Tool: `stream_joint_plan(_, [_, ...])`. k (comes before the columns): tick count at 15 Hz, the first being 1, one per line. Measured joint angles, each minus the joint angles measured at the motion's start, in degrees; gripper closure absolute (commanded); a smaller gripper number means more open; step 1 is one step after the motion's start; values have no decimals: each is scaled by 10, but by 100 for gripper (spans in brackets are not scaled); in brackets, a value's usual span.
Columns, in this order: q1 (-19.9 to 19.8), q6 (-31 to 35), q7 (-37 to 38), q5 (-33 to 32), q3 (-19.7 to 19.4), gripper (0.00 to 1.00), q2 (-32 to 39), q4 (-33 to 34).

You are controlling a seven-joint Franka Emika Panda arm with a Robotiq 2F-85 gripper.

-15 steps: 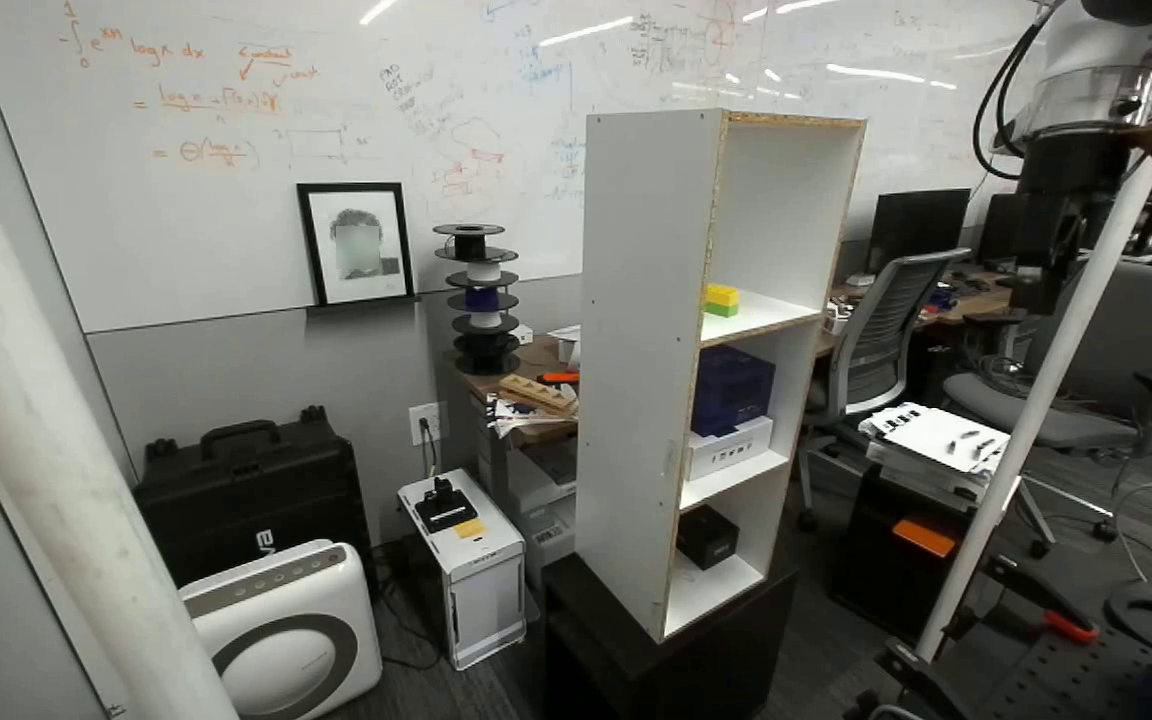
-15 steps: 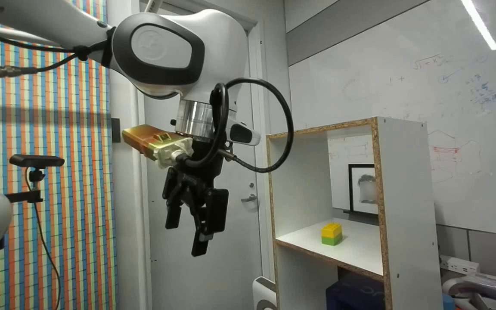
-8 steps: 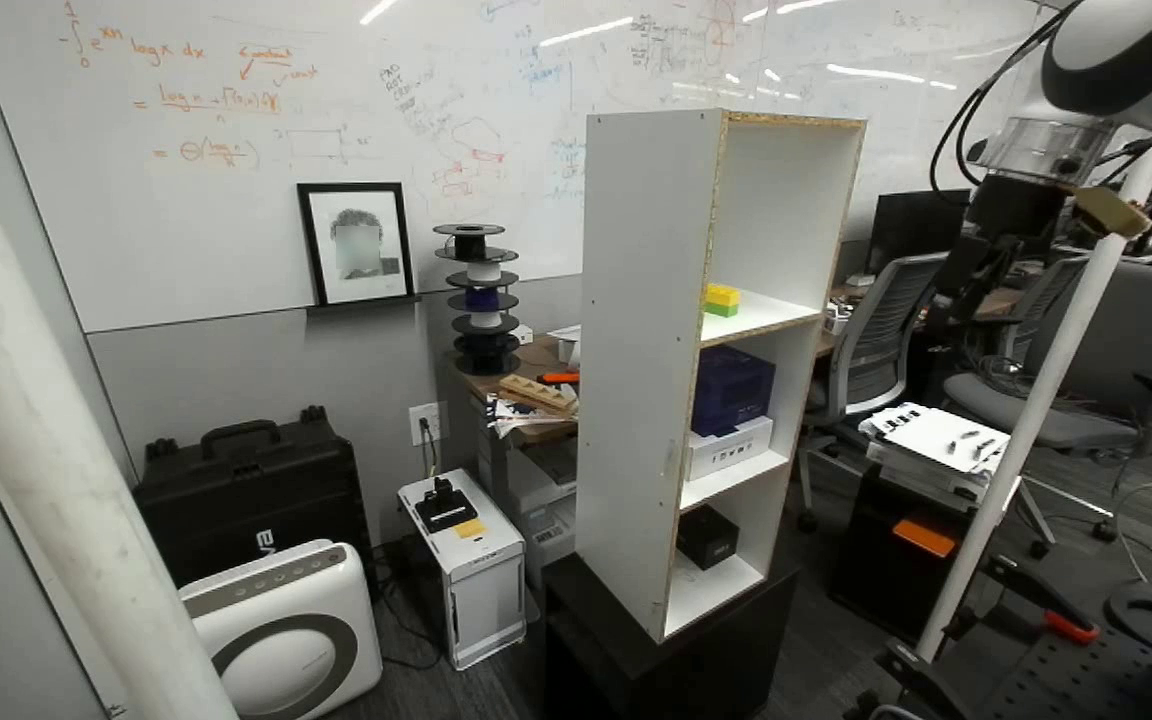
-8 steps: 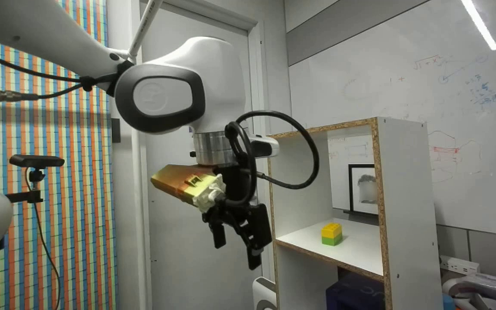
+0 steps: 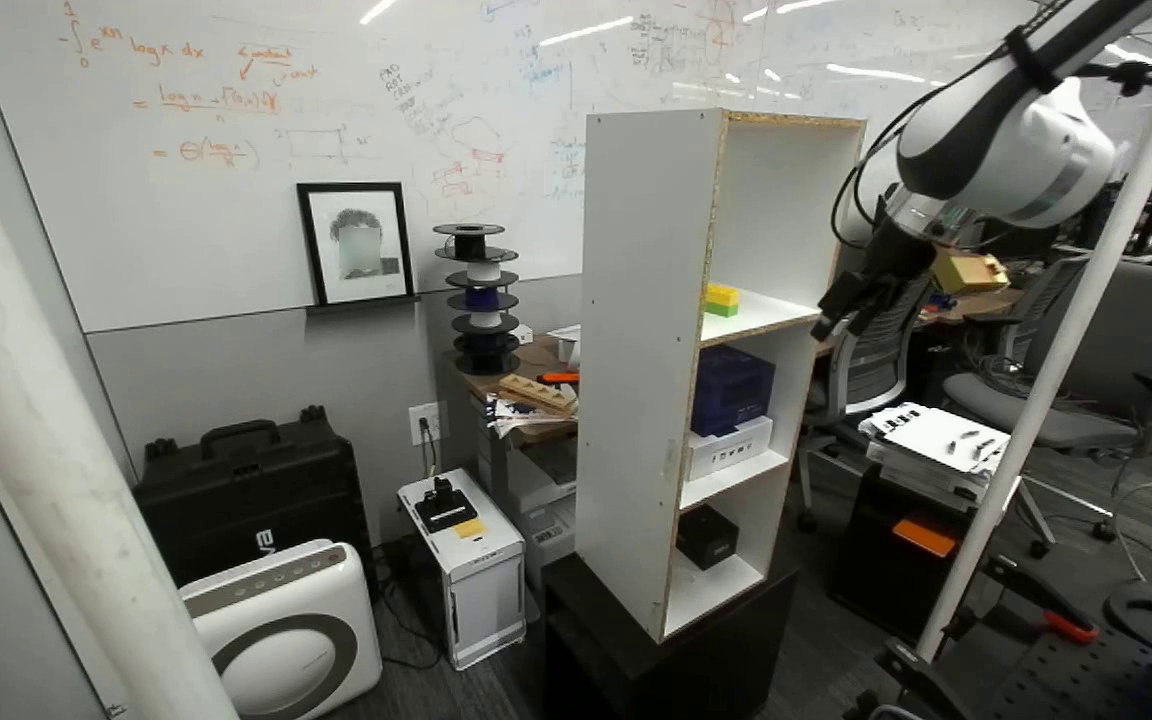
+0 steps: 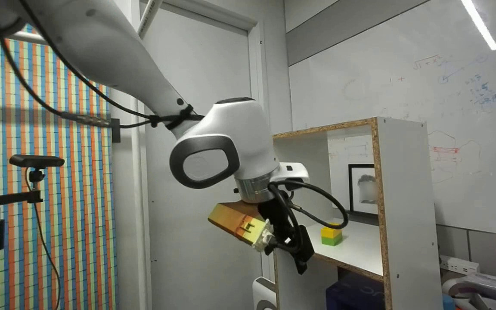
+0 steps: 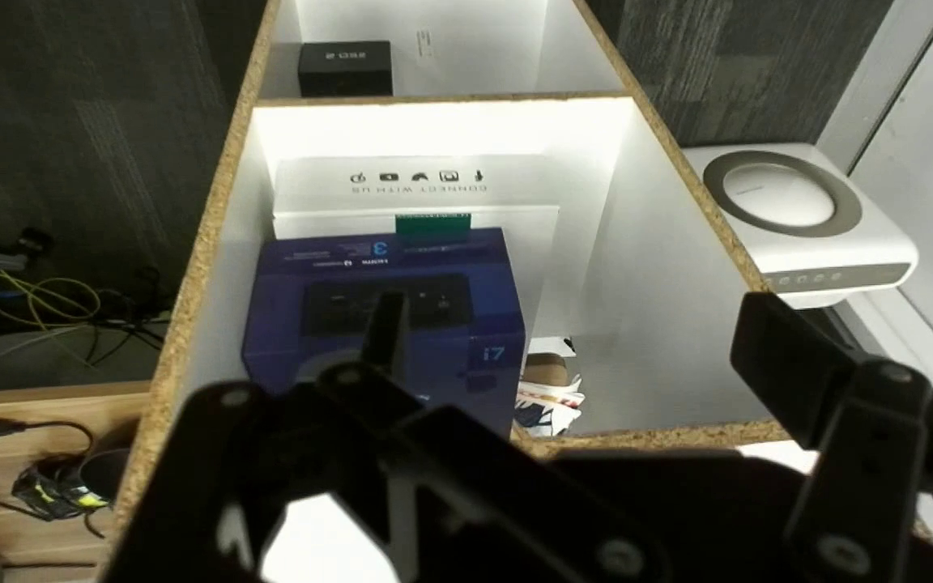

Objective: Put the Legos on top of the shelves

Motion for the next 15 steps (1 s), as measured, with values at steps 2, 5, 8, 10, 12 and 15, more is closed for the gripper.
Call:
stream_joint_plan(2, [37, 0, -32, 77, -8, 0, 56, 57])
stream_joint_plan(5, [50, -6, -57, 141, -7, 0, 122, 141])
stream_joint_plan(8, [46, -10, -71, 174, -7, 0, 178, 210])
stream_joint_plan(10, [39, -10, -89, 207, -2, 0, 211, 245])
stream_joint_plan(12, [27, -9, -121, 257, 12, 0, 238, 272])
stream_joint_plan(15, [7, -9, -169, 324, 37, 26, 270, 300])
